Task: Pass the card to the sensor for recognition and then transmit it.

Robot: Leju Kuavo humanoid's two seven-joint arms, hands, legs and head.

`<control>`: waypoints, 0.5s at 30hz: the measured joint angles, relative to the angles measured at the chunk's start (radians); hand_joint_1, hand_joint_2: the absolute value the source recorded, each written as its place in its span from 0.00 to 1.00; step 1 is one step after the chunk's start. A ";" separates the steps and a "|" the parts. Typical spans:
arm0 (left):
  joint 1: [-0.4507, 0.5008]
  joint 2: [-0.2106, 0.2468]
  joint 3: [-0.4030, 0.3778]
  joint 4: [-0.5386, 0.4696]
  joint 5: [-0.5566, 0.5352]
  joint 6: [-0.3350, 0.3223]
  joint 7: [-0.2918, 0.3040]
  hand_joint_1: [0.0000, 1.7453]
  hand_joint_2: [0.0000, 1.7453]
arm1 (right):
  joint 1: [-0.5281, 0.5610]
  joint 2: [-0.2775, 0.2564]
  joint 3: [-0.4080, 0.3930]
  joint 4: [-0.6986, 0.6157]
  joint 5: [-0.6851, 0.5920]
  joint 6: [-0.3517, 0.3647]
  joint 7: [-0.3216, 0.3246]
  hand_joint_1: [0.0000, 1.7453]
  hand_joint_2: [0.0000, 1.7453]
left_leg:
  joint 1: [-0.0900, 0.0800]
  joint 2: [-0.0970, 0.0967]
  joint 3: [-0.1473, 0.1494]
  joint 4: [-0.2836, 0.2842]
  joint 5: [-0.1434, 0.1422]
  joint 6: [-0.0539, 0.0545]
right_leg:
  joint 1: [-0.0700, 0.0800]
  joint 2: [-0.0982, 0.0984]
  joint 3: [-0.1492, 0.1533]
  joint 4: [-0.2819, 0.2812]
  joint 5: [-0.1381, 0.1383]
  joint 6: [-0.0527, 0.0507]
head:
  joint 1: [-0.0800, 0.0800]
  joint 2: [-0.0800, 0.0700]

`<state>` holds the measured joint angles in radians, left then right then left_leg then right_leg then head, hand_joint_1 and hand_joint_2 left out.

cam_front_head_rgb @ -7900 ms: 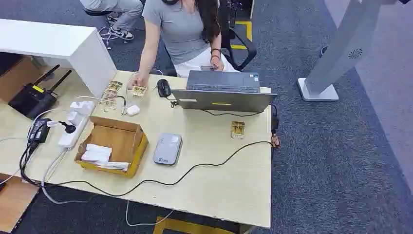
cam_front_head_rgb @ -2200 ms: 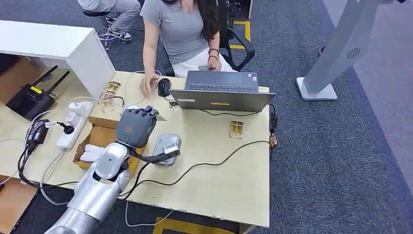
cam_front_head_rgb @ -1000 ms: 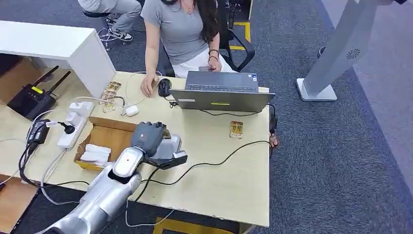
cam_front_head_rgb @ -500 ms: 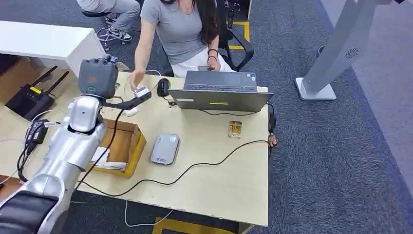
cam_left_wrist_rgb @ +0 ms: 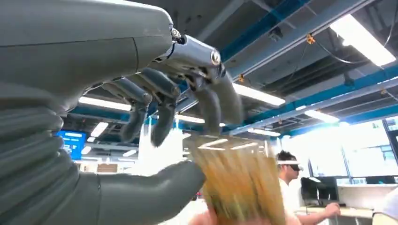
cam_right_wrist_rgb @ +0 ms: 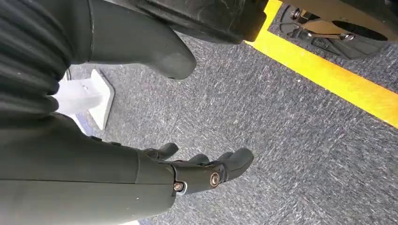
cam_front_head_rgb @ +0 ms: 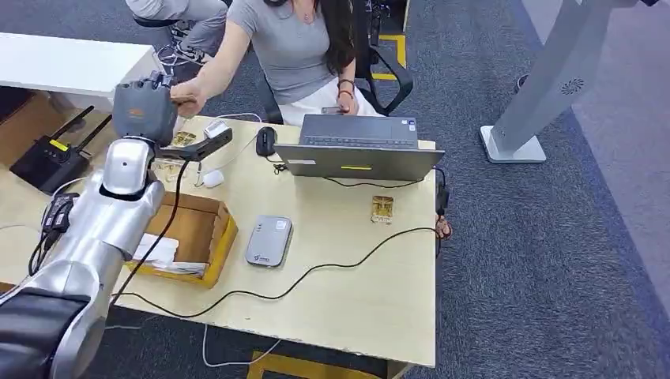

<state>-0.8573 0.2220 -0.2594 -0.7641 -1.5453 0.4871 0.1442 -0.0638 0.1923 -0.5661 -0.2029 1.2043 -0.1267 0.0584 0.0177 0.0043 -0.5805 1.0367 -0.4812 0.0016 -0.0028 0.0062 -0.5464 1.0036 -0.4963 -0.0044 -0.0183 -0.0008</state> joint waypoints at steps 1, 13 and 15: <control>0.001 -0.004 0.003 0.002 0.002 0.001 -0.003 0.00 1.00 | 0.000 0.000 0.000 0.000 0.000 0.000 0.000 0.00 1.00 | 0.000 0.000 0.000 0.000 0.000 0.000 | 0.000 0.000 0.000 0.000 0.000 0.000 | 0.000 0.000; 0.144 -0.056 0.008 -0.149 0.106 0.025 -0.115 0.00 1.00 | 0.001 0.002 -0.022 0.000 -0.025 -0.004 -0.001 0.00 1.00 | 0.000 0.001 0.000 0.000 0.000 0.000 | 0.000 0.001 0.000 0.000 0.000 0.000 | 0.000 0.000; 0.227 -0.061 0.008 -0.252 0.130 0.026 -0.127 0.00 1.00 | 0.001 0.003 -0.033 0.000 -0.032 -0.005 -0.004 0.00 1.00 | 0.000 0.001 0.000 0.000 -0.001 0.000 | 0.000 0.001 0.000 0.000 -0.001 0.000 | -0.001 0.000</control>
<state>-0.6304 0.1610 -0.2510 -1.0164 -1.4156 0.5131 0.0172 -0.0625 0.1949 -0.5989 -0.2029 1.1719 -0.1320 0.0542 0.0173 0.0051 -0.5808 1.0366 -0.4819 0.0014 -0.0030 0.0070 -0.5467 1.0034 -0.4968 -0.0040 -0.0195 -0.0008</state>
